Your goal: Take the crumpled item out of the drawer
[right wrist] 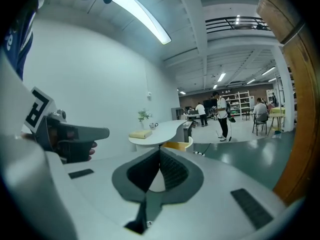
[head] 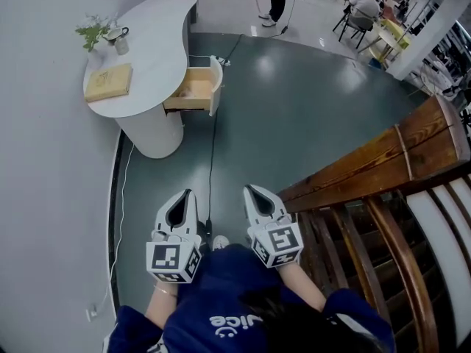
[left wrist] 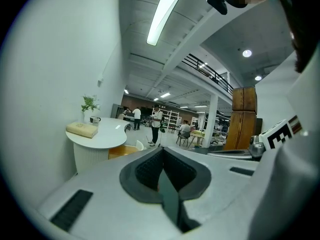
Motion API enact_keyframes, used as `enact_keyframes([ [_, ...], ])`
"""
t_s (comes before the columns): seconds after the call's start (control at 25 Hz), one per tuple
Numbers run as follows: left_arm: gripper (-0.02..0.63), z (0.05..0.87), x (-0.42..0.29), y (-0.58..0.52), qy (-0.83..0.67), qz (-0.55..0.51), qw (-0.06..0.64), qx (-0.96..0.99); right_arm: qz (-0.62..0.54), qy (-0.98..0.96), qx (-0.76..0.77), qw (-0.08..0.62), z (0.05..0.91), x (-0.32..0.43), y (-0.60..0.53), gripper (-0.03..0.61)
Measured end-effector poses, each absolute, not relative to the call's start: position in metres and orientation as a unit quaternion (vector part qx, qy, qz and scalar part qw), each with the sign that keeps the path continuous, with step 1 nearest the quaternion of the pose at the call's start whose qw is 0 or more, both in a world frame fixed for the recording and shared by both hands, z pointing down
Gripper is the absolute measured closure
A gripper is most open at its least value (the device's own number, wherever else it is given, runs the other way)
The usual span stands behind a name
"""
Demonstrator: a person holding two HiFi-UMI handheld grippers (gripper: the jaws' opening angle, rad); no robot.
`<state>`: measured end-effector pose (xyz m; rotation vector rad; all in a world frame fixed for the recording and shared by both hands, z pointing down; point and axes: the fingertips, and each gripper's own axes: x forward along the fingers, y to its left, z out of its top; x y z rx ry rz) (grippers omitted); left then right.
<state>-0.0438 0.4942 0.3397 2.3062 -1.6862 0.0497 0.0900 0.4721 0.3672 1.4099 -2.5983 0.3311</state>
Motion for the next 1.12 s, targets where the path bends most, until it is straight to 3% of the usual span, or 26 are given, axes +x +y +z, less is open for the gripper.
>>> enact_keyframes([
  [1.12,0.611,0.36,-0.12,0.257,-0.455,0.004,0.193,0.869,0.183,-0.828,0.516,0.122,0.411,0.005,0.272,0.571],
])
